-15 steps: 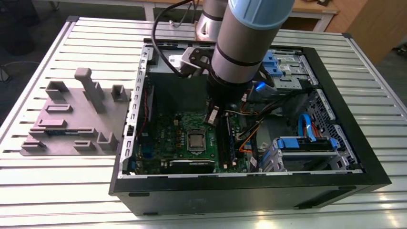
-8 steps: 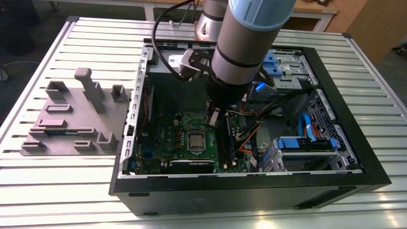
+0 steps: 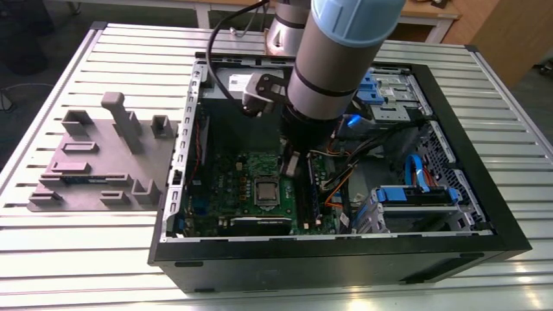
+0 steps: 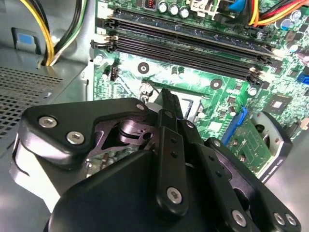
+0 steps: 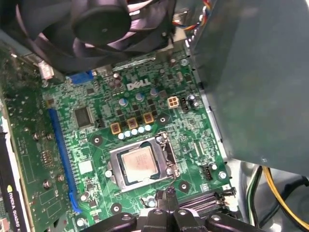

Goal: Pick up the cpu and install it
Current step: 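Install the first cpu locking lever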

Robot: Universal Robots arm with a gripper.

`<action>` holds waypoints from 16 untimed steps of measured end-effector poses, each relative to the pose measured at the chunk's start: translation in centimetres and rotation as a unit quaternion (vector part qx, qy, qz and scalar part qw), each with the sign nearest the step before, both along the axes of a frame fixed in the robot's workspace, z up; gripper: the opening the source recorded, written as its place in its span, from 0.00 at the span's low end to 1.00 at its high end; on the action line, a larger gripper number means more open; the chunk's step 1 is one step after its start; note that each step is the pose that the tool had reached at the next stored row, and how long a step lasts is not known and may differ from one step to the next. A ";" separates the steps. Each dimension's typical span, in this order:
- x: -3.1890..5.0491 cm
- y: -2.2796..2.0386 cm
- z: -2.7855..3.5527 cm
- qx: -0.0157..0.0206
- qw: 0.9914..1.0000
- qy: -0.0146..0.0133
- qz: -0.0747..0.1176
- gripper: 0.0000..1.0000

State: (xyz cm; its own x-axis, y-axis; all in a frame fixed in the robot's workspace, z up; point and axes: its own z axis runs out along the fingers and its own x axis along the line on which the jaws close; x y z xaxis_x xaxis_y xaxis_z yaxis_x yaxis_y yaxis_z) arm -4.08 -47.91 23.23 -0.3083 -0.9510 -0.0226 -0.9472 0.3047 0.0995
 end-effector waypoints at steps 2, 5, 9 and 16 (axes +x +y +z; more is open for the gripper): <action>0.00 -0.04 -0.12 0.000 1.000 0.000 0.012 0.10; -0.13 -0.37 -0.21 0.000 1.000 0.000 0.020 0.10; -0.17 -0.90 -0.44 0.000 1.000 0.000 0.023 0.10; -0.22 -1.39 -0.94 0.000 0.999 0.000 0.037 0.10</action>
State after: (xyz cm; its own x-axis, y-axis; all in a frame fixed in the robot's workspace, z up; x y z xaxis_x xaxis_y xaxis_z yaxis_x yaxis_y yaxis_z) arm -4.30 -49.30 22.29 -0.2377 -0.9711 -0.0229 -0.9670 0.2343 0.0995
